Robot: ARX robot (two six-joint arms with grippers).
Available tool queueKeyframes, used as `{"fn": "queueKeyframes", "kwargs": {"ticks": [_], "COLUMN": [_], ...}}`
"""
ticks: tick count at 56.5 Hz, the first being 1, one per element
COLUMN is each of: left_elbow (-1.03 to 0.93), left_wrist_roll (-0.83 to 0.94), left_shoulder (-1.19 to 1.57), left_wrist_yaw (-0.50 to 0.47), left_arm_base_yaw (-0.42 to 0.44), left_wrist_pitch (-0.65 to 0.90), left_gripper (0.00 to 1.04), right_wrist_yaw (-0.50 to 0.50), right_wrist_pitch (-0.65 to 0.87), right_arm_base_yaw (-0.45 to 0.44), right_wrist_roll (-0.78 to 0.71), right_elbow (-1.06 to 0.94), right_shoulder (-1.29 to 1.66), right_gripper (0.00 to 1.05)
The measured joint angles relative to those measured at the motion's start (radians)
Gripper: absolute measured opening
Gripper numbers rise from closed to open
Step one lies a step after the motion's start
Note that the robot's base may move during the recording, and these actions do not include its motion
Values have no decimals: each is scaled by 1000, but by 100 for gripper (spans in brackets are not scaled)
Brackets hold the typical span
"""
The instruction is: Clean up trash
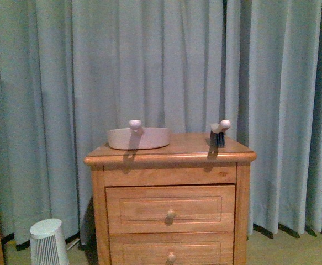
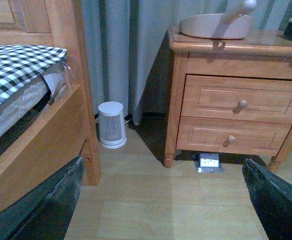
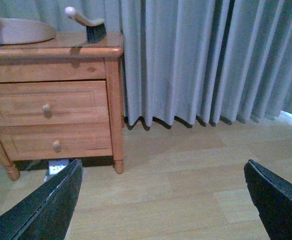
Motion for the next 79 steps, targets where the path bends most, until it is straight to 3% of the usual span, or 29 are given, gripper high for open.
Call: {"fn": "queueKeyframes", "kwargs": {"ticks": [79], "left_elbow": [0], "left_wrist_roll": [0], "left_shoulder": [0], "left_wrist_yaw": [0], "left_arm_base_yaw": [0], "left_wrist_pitch": [0], "left_gripper": [97], "right_wrist_yaw": [0], "right_wrist_pitch": [0], "right_arm_base_yaw": [0], "right_wrist_roll": [0], "right_elbow": [0], "right_shoulder": [0], "right_gripper": [97]}}
